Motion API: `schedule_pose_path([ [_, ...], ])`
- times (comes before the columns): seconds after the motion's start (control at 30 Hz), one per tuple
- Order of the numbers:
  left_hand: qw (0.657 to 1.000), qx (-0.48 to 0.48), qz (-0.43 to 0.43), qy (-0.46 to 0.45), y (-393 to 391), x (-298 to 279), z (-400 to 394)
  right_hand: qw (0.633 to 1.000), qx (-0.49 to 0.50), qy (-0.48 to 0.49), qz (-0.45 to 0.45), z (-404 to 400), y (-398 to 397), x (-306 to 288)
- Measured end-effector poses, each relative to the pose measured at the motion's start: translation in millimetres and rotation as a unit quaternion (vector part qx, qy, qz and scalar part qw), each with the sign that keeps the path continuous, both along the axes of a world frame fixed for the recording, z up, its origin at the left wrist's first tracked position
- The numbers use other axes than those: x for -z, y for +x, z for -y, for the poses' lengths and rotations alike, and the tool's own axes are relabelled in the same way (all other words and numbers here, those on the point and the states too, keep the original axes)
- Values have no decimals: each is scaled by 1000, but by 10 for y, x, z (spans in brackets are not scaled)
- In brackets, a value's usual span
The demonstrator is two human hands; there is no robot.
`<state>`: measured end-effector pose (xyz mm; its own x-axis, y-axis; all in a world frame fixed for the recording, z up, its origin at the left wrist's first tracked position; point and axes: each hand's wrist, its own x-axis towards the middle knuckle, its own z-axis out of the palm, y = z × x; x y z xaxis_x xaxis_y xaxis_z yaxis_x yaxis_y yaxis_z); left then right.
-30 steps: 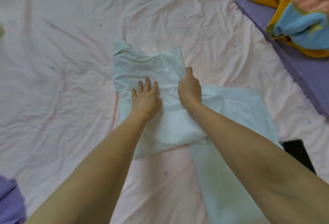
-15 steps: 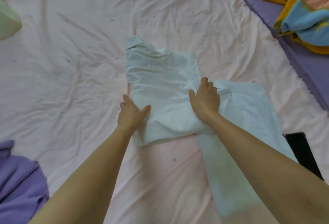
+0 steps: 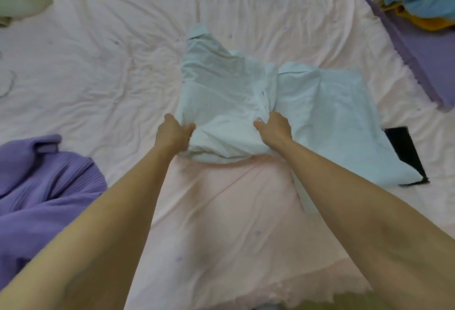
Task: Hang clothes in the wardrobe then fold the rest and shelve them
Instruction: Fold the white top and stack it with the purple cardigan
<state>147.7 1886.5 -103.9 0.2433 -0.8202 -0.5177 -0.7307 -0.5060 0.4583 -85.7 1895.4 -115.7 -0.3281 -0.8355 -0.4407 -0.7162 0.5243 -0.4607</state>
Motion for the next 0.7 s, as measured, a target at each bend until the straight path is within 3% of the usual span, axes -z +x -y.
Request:
schedule_pose_path([
  [0.2,998,48,4,51,449,-143,-898,998,-1,63,14,-983,395,-55],
  [0.27,996,60,-54,35,541,-104,-1139,998,18,52,13,-1152,442,-74],
  [0.37,982,161,-100,21,653,-70,-1477,999,41,-11,-4,-1229,422,-97],
  [0.5,954,286,43,-79,691,78,-1768,991,53,-110,51,-1219,389,-161],
  [0.7,937,297,133,-124,521,172,-1602,996,-36,-80,-3,-974,357,-289],
])
